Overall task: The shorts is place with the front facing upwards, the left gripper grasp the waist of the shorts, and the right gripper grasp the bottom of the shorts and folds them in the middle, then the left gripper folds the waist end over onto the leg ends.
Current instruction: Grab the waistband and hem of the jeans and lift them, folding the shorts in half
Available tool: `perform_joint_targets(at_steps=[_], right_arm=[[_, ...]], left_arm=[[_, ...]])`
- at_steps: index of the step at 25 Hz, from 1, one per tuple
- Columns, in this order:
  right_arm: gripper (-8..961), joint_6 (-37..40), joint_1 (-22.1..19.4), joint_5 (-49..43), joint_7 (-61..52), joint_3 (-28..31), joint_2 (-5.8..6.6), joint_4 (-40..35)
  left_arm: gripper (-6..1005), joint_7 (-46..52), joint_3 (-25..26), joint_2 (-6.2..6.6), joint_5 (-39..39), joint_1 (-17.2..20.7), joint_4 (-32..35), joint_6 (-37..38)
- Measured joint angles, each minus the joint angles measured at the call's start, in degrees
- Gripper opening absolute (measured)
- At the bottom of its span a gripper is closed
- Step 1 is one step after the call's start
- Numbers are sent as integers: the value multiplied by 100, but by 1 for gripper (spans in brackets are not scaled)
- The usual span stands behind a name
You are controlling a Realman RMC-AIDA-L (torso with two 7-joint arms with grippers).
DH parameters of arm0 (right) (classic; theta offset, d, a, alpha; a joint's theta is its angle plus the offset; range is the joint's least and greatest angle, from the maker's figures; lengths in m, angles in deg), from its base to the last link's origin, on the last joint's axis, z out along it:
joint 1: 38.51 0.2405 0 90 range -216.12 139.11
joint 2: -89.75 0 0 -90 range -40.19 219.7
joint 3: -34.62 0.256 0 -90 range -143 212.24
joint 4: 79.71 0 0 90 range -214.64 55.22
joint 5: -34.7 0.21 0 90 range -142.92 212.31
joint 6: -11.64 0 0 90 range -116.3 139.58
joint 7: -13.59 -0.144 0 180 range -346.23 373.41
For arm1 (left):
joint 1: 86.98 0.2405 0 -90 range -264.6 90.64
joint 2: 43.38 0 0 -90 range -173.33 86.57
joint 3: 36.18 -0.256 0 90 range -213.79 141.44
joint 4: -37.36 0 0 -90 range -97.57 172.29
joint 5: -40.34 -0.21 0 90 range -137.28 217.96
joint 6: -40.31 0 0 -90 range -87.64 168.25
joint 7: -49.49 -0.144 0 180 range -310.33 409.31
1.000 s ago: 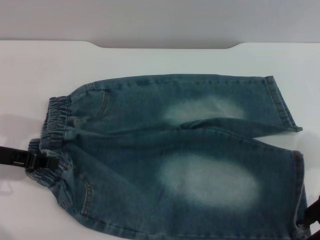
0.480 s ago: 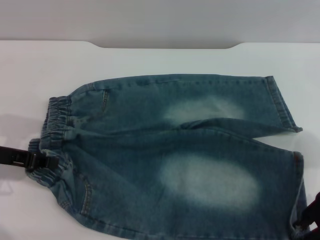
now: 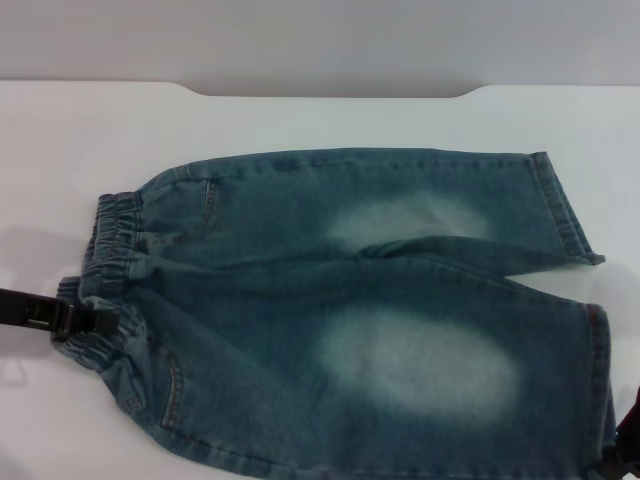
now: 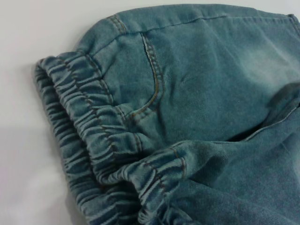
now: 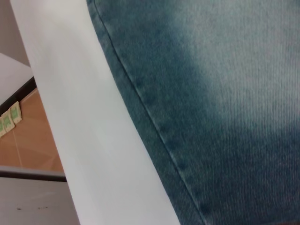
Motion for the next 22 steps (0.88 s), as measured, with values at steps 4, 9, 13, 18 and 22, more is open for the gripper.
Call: perform_joint_targets(at_steps=[4, 9, 13, 18, 22], right_arm=[[67, -1, -3, -3, 71, -10, 2, -15], [15, -2, -2, 2, 90, 16, 6, -20], [15, 52, -5, 214, 101, 164, 60, -42], [14, 406, 23, 961, 77, 379, 219, -127], [14, 587, 34, 1222, 54, 609, 326, -239]], left_arm=[[75, 0, 7, 0, 0, -24, 0, 0], [77, 0, 43, 0, 6, -60, 0, 0], [79, 0, 79, 0, 45, -116, 31, -40], [81, 0, 83, -3, 53, -236, 17, -226], [82, 0, 90, -6, 54, -285, 38, -269]])
